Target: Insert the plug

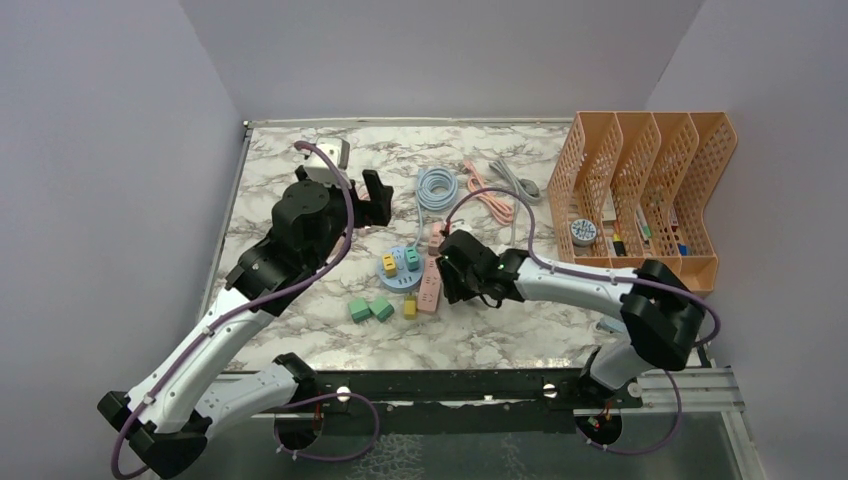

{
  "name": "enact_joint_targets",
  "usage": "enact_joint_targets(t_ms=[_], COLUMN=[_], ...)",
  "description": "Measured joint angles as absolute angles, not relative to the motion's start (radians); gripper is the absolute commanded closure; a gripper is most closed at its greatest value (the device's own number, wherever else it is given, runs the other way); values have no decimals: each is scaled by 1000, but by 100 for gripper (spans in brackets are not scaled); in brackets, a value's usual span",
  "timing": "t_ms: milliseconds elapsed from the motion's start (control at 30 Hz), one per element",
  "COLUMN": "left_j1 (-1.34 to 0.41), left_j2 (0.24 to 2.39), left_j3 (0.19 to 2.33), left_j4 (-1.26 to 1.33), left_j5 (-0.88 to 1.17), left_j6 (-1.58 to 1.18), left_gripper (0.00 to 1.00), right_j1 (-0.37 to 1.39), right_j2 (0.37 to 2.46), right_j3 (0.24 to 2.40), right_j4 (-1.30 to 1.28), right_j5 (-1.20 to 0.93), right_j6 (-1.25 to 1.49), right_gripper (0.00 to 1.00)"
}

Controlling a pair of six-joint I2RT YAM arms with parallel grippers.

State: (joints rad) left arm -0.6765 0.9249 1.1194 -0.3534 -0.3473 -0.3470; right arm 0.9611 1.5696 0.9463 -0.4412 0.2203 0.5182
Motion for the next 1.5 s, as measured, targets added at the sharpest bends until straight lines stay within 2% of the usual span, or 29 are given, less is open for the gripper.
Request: enact_joint_targets(t_ms=[167,633,1000,1100,1500], left_j1=[-677,-677,-677,-677,-677], left_j2=[910,996,1110,1121,1201], left_j3=[1077,968,966,957,975], left_j4=[-382,-325,-185,-153,-205], left_j5=[-241,353,453,484,543], left_j6=[-388,-537,-804,-832,-831], left_gripper=[12,12,15,20,64], right_j1=[961,961,961,961,961], right_j2=[1436,1076,1016,1016,1025], right_j3=[853,765,765,761,765], right_j4=[-326,-168,-125,-107,-119], right_j5=[237,235,147,121,9], right_j6=[482,334,163,135,98], right_gripper=[61,61,61,61,61])
